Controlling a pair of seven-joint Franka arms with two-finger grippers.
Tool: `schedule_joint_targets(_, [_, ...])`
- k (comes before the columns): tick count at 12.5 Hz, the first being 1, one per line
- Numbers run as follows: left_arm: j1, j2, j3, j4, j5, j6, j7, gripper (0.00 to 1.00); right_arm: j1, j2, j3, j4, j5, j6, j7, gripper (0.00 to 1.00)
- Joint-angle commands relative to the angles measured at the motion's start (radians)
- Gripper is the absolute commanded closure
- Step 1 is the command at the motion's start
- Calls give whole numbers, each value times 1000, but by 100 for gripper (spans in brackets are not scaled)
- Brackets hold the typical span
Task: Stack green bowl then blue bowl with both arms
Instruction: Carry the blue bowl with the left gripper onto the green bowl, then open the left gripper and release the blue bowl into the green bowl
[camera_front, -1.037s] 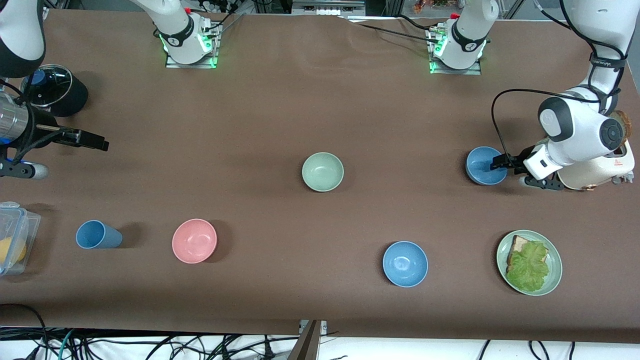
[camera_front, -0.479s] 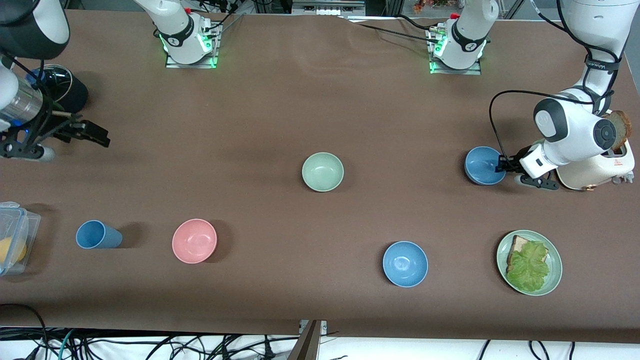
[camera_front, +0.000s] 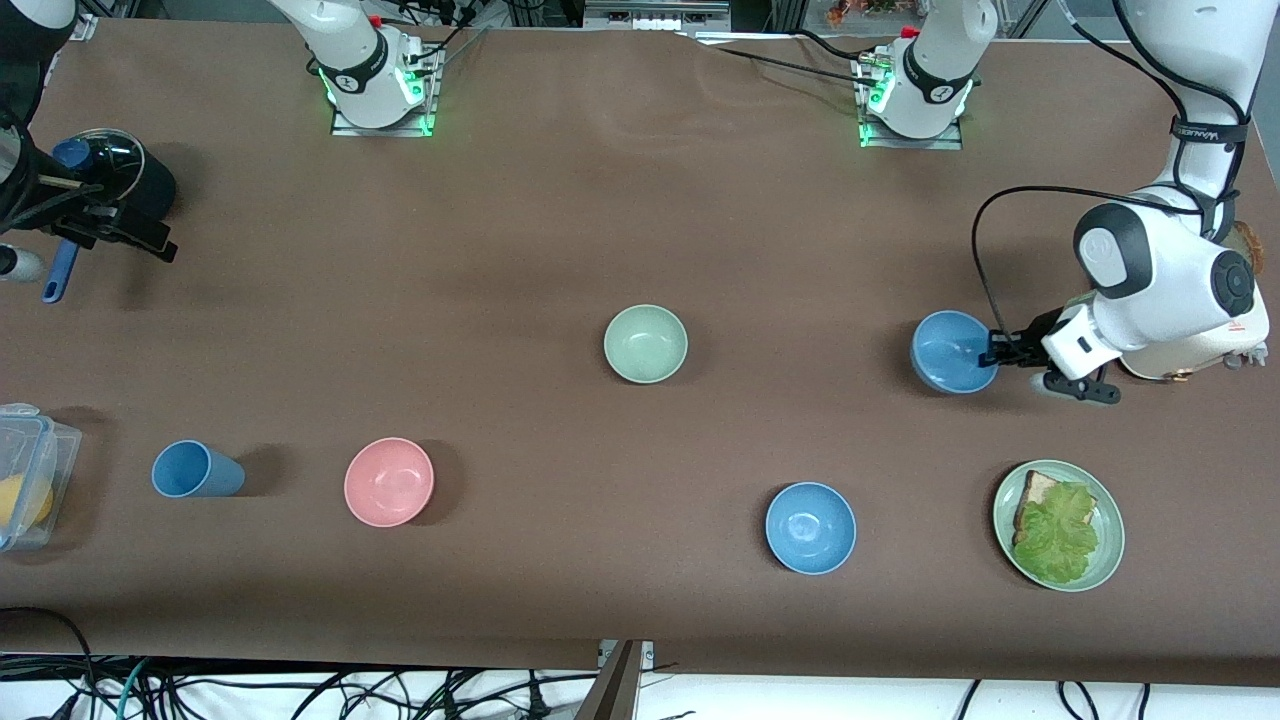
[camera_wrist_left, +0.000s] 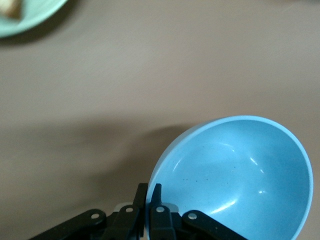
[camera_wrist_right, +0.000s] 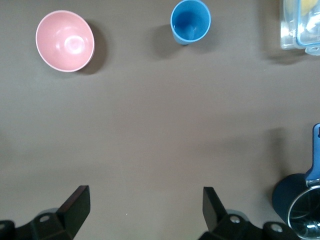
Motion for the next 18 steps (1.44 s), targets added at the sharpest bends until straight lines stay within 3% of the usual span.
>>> schedule_joint_targets(1, [-184,0,6,98,-20,-57,-251,100,-9,5,23,35,-8,-17,-9,0])
schedule_joint_targets(6, [-523,87,7,248,-20,-49,-733,100,-11,31,20,77,0,-19,-12,1])
schedule_joint_targets(9, [-641,173,9,350,-14,-48,-922,100,-14,31,14,74,18,-20,-10,1])
schedule_joint_targets(12, [-721,242,12,391,-8,-13,-1003,100,-20,31,11,72,36,-22,-9,1])
schedule_joint_targets(17, [-752,291,14,388,-5,47,-1008,100,-20,33,13,72,36,-22,-9,1])
schedule_joint_targets(18, [-754,296,14,388,-6,47,-1008,74,-18,33,13,72,36,-22,-9,1])
